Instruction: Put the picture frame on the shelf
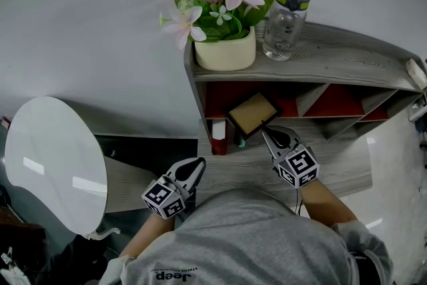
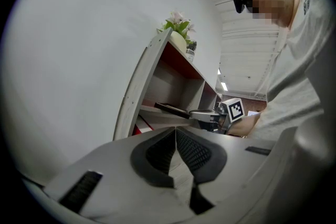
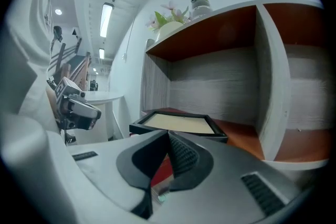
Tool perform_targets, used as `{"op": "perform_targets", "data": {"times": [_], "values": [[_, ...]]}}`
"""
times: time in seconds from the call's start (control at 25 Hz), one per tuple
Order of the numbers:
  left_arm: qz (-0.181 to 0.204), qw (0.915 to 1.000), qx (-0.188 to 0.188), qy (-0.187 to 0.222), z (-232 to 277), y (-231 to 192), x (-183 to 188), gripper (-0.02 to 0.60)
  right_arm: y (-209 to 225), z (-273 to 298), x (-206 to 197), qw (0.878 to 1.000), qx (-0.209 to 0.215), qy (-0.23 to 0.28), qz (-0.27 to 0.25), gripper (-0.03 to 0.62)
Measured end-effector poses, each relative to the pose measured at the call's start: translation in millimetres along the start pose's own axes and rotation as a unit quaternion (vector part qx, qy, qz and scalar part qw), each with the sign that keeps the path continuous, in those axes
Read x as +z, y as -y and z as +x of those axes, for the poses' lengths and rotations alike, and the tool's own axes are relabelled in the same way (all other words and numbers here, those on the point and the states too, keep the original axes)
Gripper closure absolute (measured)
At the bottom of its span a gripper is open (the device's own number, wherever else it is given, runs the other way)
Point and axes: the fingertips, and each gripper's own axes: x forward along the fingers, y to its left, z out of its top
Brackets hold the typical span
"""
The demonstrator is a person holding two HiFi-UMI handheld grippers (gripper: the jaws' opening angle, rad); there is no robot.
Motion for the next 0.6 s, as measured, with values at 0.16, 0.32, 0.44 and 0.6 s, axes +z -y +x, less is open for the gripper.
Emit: {"op": "perform_targets", "data": {"times": [0.16, 0.32, 0.44, 0.6], "values": [[-0.002, 1.0, 0.001, 0.001, -1, -1, 0, 0.568, -3, 5, 2, 1.0, 0.004, -0.002, -0.01, 0.597], [-0.002, 1.0, 0.001, -0.002, -1, -2, -1, 0.568, -6, 10, 3, 1.0, 0.01, -0.004, -0.012, 0.597], [-0.001, 1.0, 0.001, -0.001, -2, -2, 0, 0.568, -7, 14, 5, 1.0, 0.014, -0.003, -0.008, 0.597], [-0.004, 1.0, 0.001, 0.001, -2, -3, 0, 0.568, -9, 18, 7, 1.0, 0.017, -0.003, -0.009, 0.597]]}}
